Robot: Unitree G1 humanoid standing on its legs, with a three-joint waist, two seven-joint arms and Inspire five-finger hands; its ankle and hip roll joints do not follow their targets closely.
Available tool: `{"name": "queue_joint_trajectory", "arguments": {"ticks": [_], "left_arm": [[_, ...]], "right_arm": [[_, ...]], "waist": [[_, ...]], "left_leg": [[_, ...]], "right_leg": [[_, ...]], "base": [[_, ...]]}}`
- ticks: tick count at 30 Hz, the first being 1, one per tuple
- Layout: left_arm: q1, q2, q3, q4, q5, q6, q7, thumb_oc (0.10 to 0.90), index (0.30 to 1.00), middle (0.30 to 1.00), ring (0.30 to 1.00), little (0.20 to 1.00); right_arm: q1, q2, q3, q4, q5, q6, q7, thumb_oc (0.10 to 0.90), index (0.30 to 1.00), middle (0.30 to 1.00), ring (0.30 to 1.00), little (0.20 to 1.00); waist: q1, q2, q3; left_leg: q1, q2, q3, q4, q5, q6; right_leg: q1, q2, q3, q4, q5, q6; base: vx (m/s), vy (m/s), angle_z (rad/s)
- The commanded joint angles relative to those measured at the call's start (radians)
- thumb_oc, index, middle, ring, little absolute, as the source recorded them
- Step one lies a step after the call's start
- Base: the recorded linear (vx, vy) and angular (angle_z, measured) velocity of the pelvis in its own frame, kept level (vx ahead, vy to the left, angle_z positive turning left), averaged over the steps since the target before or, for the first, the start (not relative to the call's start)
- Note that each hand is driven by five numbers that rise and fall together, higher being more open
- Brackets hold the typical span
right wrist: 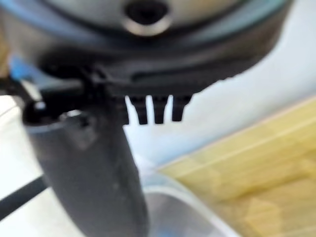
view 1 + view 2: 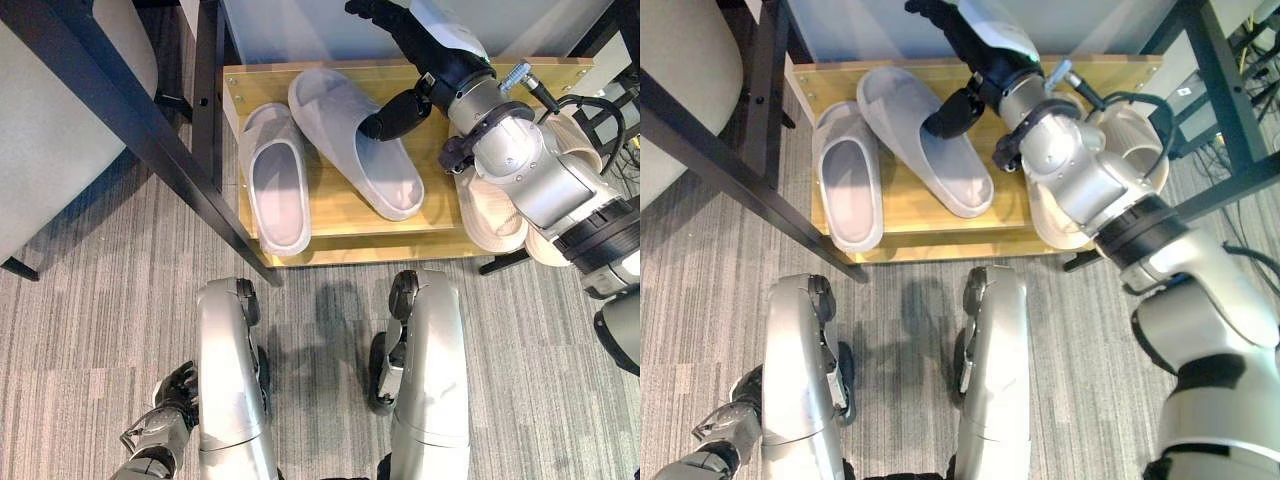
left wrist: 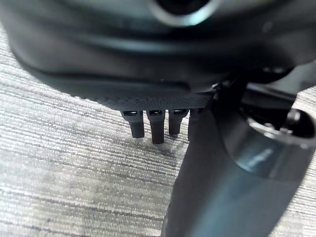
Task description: Arrange the slippers neatly on the shoe rack.
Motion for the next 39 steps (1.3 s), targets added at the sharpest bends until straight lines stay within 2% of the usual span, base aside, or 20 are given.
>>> {"name": "queue_joint_trajectory", "arguments": {"ticks": [1, 12, 24, 28, 30, 32, 34, 39], "left_arm": [[-0.021, -0.027, -0.035, -0.01, 0.044, -0.005, -0.022, 0.8, 0.9, 0.9, 0.9, 0.9], [-0.047, -0.034, -0.045, -0.017, 0.055, 0.004, -0.021, 0.8, 0.9, 0.9, 0.9, 0.9], [-0.044, -0.04, -0.033, -0.024, 0.068, 0.004, -0.027, 0.8, 0.9, 0.9, 0.9, 0.9], [-0.045, -0.047, -0.02, -0.033, 0.074, 0.006, -0.029, 0.8, 0.9, 0.9, 0.9, 0.9], [-0.036, -0.058, -0.01, -0.033, 0.088, 0.001, -0.025, 0.8, 0.9, 0.9, 0.9, 0.9], [-0.029, -0.063, 0.002, -0.029, 0.101, 0.002, -0.022, 0.8, 0.9, 0.9, 0.9, 0.9], [-0.025, -0.064, 0.008, -0.028, 0.11, 0.004, -0.018, 0.8, 0.9, 0.9, 0.9, 0.9], [-0.024, -0.069, 0.011, -0.029, 0.118, 0.0, -0.008, 0.8, 0.9, 0.9, 0.9, 0.9]], "right_arm": [[-0.089, -0.04, -0.154, -0.121, 0.007, -0.048, -0.014, 0.8, 0.9, 0.9, 0.9, 0.9], [-0.053, -0.015, -0.165, -0.08, 0.002, -0.029, 0.02, 0.8, 0.9, 0.9, 0.9, 0.9], [0.025, -0.068, -0.211, -0.119, -0.027, -0.025, 0.063, 0.8, 0.9, 0.9, 0.9, 0.9], [0.113, -0.112, -0.276, -0.2, -0.02, -0.041, 0.07, 0.8, 0.9, 0.9, 0.9, 0.9], [0.237, -0.137, -0.393, -0.277, -0.034, -0.069, 0.031, 0.8, 0.9, 0.9, 0.9, 0.9], [0.301, -0.154, -0.461, -0.322, -0.054, -0.076, 0.013, 0.8, 0.9, 0.9, 0.9, 0.9], [0.367, -0.159, -0.533, -0.362, -0.081, -0.074, -0.009, 0.8, 0.9, 0.9, 0.9, 0.9], [0.458, -0.13, -0.626, -0.412, -0.122, -0.091, -0.069, 0.8, 0.9, 0.9, 0.9, 0.9]], "waist": [[0.058, -0.017, -0.031], [0.054, -0.018, -0.031], [0.049, -0.015, -0.023], [0.041, -0.015, -0.019], [0.038, -0.015, -0.018], [0.033, -0.016, -0.018], [0.03, -0.017, -0.014], [0.027, -0.016, -0.01]], "left_leg": [[-0.031, -0.016, -0.141, -0.049, -0.002, 0.114], [-0.031, -0.018, -0.144, -0.052, 0.0, 0.113], [-0.031, -0.021, -0.144, -0.051, 0.001, 0.111], [-0.031, -0.021, -0.143, -0.054, 0.002, 0.111], [-0.031, -0.022, -0.142, -0.059, 0.003, 0.111], [-0.031, -0.023, -0.141, -0.058, 0.002, 0.111], [-0.031, -0.025, -0.142, -0.057, 0.002, 0.111], [-0.031, -0.026, -0.14, -0.059, 0.003, 0.113]], "right_leg": [[0.078, 0.017, 0.164, 0.038, -0.04, -0.095], [0.078, 0.017, 0.164, 0.038, -0.038, -0.093], [0.078, 0.021, 0.164, 0.04, -0.035, -0.089], [0.078, 0.021, 0.164, 0.038, -0.036, -0.089], [0.078, 0.022, 0.166, 0.036, -0.035, -0.087], [0.078, 0.024, 0.166, 0.039, -0.036, -0.087], [0.078, 0.026, 0.165, 0.041, -0.037, -0.088], [0.078, 0.029, 0.165, 0.043, -0.041, -0.09]], "base": [[0.0, 0.0, 0.0], [0.0, 0.0, 0.0], [0.0, 0.0, 0.0], [0.0, 0.0, 0.0], [0.0, 0.0, 0.0], [0.0, 0.0, 0.0], [0.0, -0.017, -0.06], [0.0, 0.0, 0.0]]}}
